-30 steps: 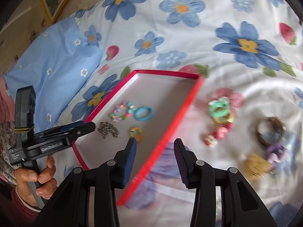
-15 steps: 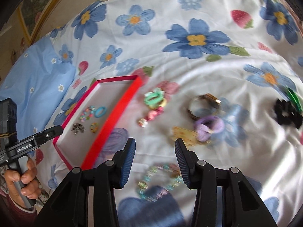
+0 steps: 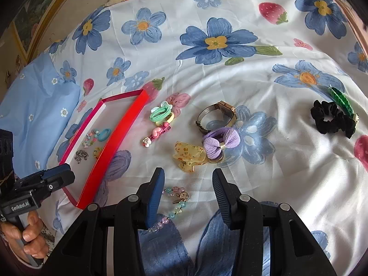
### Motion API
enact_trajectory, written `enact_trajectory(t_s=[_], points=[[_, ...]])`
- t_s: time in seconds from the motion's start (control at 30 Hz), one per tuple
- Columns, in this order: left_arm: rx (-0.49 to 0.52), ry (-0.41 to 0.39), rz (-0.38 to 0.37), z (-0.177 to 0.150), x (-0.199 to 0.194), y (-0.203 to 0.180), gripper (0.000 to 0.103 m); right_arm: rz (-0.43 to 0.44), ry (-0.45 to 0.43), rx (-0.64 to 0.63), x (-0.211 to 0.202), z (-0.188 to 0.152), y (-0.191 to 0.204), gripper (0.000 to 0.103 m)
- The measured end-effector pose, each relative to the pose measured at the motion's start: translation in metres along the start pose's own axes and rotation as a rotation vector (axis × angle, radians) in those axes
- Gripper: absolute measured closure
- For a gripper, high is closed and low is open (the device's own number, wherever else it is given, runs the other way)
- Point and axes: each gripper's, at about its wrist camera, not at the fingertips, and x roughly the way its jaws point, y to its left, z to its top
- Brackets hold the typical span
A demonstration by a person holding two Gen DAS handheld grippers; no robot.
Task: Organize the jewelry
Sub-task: 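Move both tools back toward the remaining jewelry, then grasp the crystal bead bracelet with the left tool while the right tool reaches the yellow claw clip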
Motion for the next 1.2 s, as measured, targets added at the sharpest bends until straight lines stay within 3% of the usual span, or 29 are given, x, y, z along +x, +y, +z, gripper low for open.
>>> enact_trajectory(t_s=[0.3, 0.77, 0.87, 0.93, 1.03, 1.07, 1.1, 1.2], points=[[0.021, 0.053, -0.022, -0.005, 0.019, -0.016, 0.041, 0.019, 0.026, -0.019, 0.018, 0.006, 0.004, 0.058], [0.104, 0.155, -0.082, -0.002, 0.079, -0.056, 0.043, 0.018, 0.09, -0.059, 0.062, 0.02, 0.001, 0.058], [0.125, 0.172, -0.089, -0.003, 0.091, -0.063, 0.044, 0.02, 0.086, -0.066, 0.064, 0.021, 0.0, 0.068], [0.148, 0.179, -0.084, -0.003, 0.099, -0.068, 0.052, 0.025, 0.083, -0.063, 0.064, 0.021, -0.002, 0.068], [0.185, 0.177, -0.072, -0.004, 0.107, -0.075, 0.075, 0.028, 0.075, -0.061, 0.061, 0.02, -0.003, 0.069], [0.196, 0.176, -0.074, -0.004, 0.108, -0.077, 0.088, 0.029, 0.072, -0.057, 0.06, 0.02, -0.004, 0.069], [0.2, 0.177, -0.08, -0.005, 0.108, -0.078, 0.093, 0.033, 0.068, -0.05, 0.058, 0.02, -0.006, 0.069], [0.217, 0.167, -0.085, -0.005, 0.108, -0.08, 0.093, 0.04, 0.051, -0.034, 0.05, 0.019, -0.008, 0.069]])
